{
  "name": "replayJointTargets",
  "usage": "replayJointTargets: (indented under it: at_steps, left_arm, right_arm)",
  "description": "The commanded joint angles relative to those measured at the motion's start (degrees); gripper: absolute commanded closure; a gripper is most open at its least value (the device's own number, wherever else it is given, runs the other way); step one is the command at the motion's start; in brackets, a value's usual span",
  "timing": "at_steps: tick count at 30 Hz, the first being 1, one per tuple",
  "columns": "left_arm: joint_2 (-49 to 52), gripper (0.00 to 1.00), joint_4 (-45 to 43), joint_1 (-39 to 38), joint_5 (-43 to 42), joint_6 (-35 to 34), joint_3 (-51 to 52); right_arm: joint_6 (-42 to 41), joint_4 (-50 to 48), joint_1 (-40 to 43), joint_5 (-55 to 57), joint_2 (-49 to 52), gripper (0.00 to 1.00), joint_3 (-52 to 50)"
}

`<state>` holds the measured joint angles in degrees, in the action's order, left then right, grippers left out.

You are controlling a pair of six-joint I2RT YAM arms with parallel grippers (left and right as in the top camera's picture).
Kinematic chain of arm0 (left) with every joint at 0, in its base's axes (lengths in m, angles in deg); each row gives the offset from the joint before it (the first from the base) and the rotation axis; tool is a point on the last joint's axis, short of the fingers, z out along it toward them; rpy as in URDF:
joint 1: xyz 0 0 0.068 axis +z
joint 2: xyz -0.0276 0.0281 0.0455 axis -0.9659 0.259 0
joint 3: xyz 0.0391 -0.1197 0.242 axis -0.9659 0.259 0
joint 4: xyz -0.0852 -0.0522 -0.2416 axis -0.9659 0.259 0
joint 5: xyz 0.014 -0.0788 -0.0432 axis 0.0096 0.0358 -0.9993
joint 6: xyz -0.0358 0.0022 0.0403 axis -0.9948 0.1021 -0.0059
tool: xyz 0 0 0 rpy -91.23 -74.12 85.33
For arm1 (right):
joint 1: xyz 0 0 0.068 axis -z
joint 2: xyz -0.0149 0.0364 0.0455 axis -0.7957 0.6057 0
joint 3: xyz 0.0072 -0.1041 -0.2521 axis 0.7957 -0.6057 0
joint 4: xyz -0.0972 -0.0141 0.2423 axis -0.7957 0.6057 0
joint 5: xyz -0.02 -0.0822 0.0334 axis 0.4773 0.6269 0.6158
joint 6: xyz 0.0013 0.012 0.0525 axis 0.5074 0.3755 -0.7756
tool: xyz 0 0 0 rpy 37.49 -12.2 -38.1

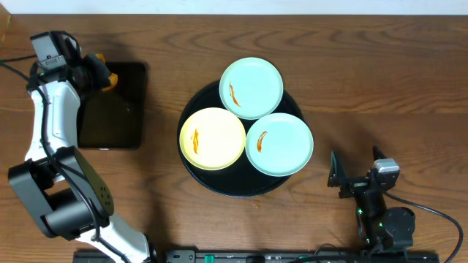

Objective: Clean dirty plates on tray and stack at the side
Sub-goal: 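Lift the sponge with the left gripper off the black tray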

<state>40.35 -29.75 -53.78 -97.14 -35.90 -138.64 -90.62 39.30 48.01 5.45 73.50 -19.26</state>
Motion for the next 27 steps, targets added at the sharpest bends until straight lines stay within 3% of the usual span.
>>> replayJointTargets:
  at_steps: [1,27]
  left_arm:
    - [1.9,0.93,0.6,0.0,3.8,3.2,0.1]
    - [4.7,0.93,2.2,0.0,3.5,3.3,0.1]
  right_arm:
    - [-0.8,0.2,0.3,-0.2,0.0,0.01,-0.1]
    - [-0.8,0.2,0.3,-0.2,0.0,0.01,-0.1]
